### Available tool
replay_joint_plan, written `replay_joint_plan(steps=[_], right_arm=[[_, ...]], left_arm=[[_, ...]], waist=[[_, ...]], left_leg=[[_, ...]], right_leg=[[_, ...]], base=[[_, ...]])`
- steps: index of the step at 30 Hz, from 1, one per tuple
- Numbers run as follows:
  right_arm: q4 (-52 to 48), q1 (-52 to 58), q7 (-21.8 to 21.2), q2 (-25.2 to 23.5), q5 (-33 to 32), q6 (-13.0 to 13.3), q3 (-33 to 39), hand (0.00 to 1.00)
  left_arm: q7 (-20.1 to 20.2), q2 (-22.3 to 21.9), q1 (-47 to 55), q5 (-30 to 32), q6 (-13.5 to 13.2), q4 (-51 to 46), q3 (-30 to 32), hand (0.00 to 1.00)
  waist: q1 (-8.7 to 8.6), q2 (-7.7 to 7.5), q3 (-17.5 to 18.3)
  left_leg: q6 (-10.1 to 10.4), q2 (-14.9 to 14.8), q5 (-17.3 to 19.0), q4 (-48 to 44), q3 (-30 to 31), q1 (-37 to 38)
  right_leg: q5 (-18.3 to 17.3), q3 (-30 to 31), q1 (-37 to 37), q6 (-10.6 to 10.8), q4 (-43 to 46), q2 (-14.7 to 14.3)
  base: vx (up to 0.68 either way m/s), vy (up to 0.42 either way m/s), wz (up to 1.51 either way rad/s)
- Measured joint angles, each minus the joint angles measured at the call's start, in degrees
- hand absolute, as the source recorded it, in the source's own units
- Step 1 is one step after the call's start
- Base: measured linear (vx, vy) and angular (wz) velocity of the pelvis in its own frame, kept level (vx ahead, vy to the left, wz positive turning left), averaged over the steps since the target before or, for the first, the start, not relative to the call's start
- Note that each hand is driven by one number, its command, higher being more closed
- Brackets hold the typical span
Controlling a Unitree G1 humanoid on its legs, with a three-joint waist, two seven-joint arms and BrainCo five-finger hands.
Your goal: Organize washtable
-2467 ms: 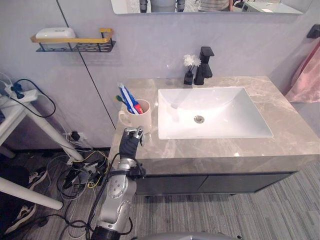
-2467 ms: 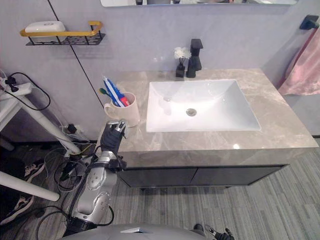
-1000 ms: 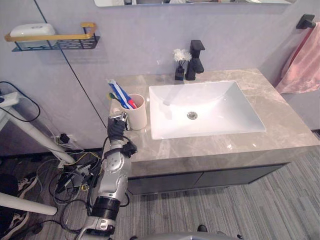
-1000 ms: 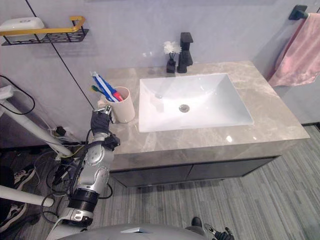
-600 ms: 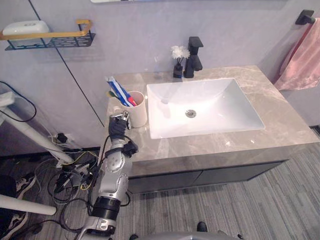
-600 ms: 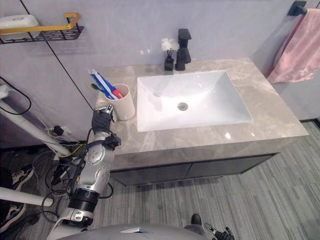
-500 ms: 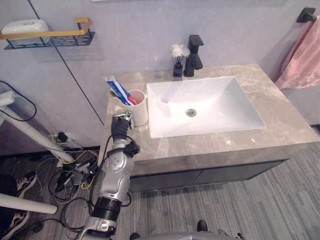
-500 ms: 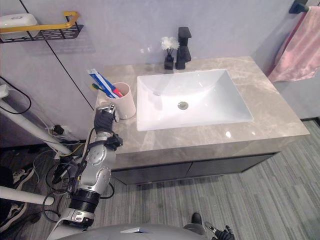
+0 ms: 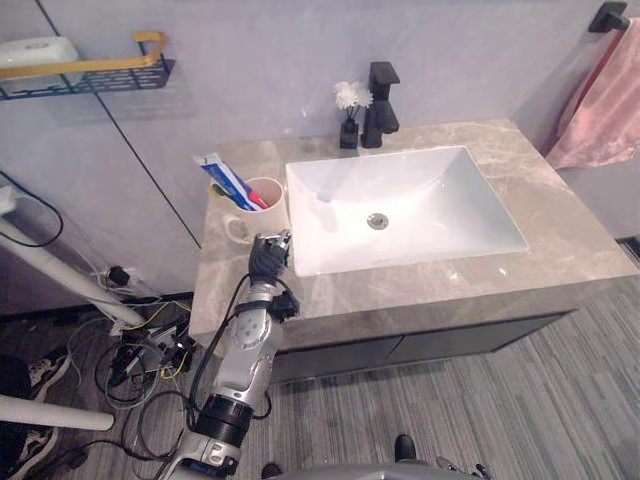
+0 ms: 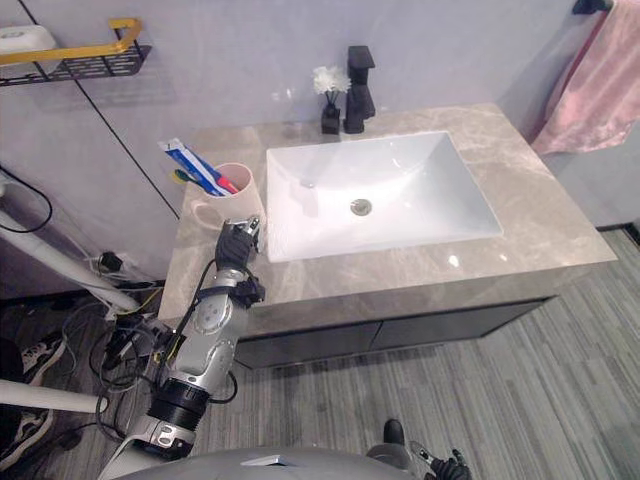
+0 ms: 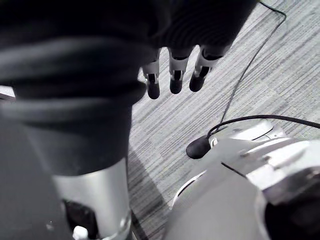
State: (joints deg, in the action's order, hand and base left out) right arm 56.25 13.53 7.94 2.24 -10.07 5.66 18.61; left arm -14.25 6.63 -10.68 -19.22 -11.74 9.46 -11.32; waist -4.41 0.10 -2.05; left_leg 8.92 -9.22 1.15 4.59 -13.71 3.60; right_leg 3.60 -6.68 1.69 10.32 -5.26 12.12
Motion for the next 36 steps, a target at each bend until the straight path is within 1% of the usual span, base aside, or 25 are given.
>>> replay_joint_plan(steps=[7, 15, 18, 22, 33, 36], right_arm=[[-0.04, -0.01, 0.02, 0.01, 0.0, 0.04, 0.02, 0.0], [-0.1, -0.01, 0.03, 0.02, 0.0, 0.07, 0.01, 0.0], [-0.34, -0.01, 0.0, 0.04, 0.0, 0.08, 0.01, 0.0], [-0.5, 0.0, -0.02, 0.0, 0.0, 0.05, 0.03, 0.0], [-0.53, -0.01, -0.31, -0.03, 0.01, 0.07, 0.02, 0.0], [-0.57, 0.0, -0.48, -0.04, 0.01, 0.07, 0.02, 0.0]], left_arm=[[-1.11, -0.02, -0.75, -0.01, -0.17, 0.09, 1.29, 1.0], [-2.35, -0.01, -1.56, -0.01, -0.49, 2.32, 5.1, 1.0], [-3.07, 0.01, -3.37, -0.01, -0.51, 3.82, 7.05, 1.0], [-4.65, 0.3, -6.56, -0.01, -0.43, 5.3, 9.09, 1.0], [-6.67, 0.96, -13.31, -0.01, -0.23, 11.33, 9.94, 1.0], [-7.01, 1.02, -14.88, -0.04, -0.15, 13.03, 11.64, 1.0]], waist=[[-0.1, 0.17, -0.12], [-0.52, 0.14, -0.21], [-0.59, 0.2, -0.58], [-1.35, 0.19, -1.37], [-1.38, -0.1, -1.65], [-1.65, -0.06, -1.84]], left_leg=[[-0.01, 0.02, 0.18, -0.01, -0.12, -0.18], [0.02, 0.01, 0.37, -0.44, -0.61, -0.17], [0.04, 0.01, 0.52, -0.63, -1.62, -0.27], [0.11, 0.0, 0.57, -0.62, -1.82, -0.32], [0.12, 0.03, 0.96, -0.61, -3.0, -0.27], [0.16, 0.01, 1.0, -0.7, -3.28, -0.23]], right_leg=[[0.05, 0.03, 0.21, -0.04, 0.01, -0.03], [0.23, 0.43, 0.37, -0.14, -0.36, -0.03], [0.49, 1.33, 1.14, -0.16, -0.37, -0.06], [0.54, 1.58, 1.39, -0.17, -0.28, -0.14], [0.95, 2.53, 2.16, -0.4, -0.03, -0.3], [0.98, 2.86, 2.36, -0.41, -0.08, -0.37]], base=[[0.01, -0.001, -0.01], [-0.01, 0.002, -0.03], [-0.01, 0.007, -0.15], [0.01, 0.001, -0.04], [0.01, 0.003, -0.06], [-0.02, -0.001, -0.07]])
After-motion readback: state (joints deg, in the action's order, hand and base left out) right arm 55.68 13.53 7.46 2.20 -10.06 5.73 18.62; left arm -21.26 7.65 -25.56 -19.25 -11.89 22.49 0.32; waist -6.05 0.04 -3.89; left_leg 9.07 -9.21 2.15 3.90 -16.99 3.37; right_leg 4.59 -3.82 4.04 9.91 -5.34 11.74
